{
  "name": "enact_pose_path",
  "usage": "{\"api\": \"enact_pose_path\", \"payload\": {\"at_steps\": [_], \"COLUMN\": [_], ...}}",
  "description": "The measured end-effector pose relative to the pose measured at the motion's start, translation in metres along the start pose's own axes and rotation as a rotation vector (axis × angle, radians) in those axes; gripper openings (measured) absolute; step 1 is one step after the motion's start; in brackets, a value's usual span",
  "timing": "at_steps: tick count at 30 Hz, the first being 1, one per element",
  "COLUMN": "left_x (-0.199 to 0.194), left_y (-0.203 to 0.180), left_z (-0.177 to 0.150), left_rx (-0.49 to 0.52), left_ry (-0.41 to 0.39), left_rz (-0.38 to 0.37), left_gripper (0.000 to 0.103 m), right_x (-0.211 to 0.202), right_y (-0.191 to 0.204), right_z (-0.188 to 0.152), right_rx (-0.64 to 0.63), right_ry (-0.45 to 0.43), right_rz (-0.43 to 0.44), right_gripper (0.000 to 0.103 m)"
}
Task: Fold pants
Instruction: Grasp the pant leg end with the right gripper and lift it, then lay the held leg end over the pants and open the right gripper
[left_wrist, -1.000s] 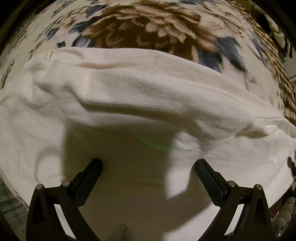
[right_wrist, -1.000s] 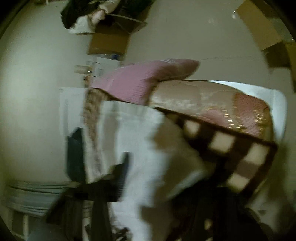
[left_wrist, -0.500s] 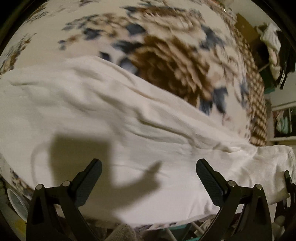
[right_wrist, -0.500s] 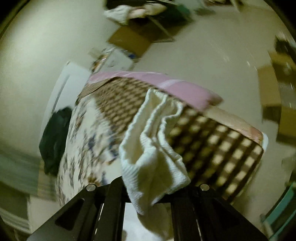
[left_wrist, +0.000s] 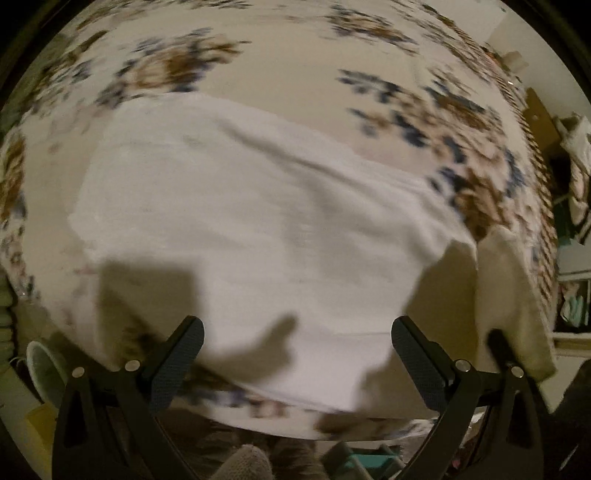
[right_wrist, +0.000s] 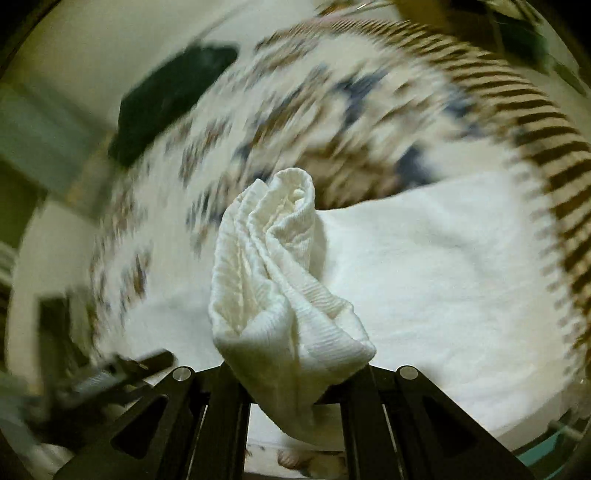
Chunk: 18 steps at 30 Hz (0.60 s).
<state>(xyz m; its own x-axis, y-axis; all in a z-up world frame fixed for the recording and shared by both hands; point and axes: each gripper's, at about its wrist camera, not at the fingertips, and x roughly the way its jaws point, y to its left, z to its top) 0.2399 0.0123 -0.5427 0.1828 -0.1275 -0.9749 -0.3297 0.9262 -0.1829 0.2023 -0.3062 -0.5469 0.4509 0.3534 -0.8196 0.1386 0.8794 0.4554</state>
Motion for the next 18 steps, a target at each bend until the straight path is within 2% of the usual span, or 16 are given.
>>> {"api": "enact_pose_path", "payload": {"at_steps": [6, 7, 9, 10, 11, 12, 13, 14, 18], "left_x": [0.002, 0.002, 0.001, 0.000, -0.001, -0.001, 0.000, 0.001, 0.012], "left_y": [0.048, 0.050, 0.050, 0.047, 0.042, 0.037, 0.031, 0.026, -0.001], "left_z": [0.005, 0.007, 0.010, 0.013, 0.015, 0.017, 0.018, 0.019, 0.020], "left_rx": [-0.067, -0.074, -0.078, -0.077, -0.070, -0.060, -0.050, -0.042, -0.024], "left_ry": [-0.003, -0.005, -0.007, -0.012, -0.018, -0.022, -0.024, -0.024, 0.011], "left_rz": [0.020, 0.013, -0.006, -0.025, -0.042, -0.058, -0.074, -0.088, -0.157], "left_gripper": [0.103, 0.103, 0.103, 0.103, 0.103, 0.103, 0.103, 0.103, 0.103], "right_x": [0.072, 0.077, 0.090, 0.093, 0.095, 0.089, 0.082, 0.073, 0.034], "right_y": [0.053, 0.059, 0.067, 0.068, 0.067, 0.066, 0.062, 0.058, 0.032], "right_z": [-0.039, -0.042, -0.047, -0.047, -0.047, -0.048, -0.046, -0.044, -0.032], "right_rx": [-0.156, -0.186, -0.228, -0.235, -0.229, -0.214, -0.196, -0.184, -0.130], "right_ry": [0.101, 0.113, 0.192, 0.232, 0.280, 0.306, 0.308, 0.298, 0.256], "right_rz": [-0.092, -0.112, -0.130, -0.125, -0.092, -0.068, -0.054, -0.048, -0.122], "right_gripper": [0.008, 0.009, 0.016, 0.029, 0.051, 0.063, 0.080, 0.084, 0.085]}}
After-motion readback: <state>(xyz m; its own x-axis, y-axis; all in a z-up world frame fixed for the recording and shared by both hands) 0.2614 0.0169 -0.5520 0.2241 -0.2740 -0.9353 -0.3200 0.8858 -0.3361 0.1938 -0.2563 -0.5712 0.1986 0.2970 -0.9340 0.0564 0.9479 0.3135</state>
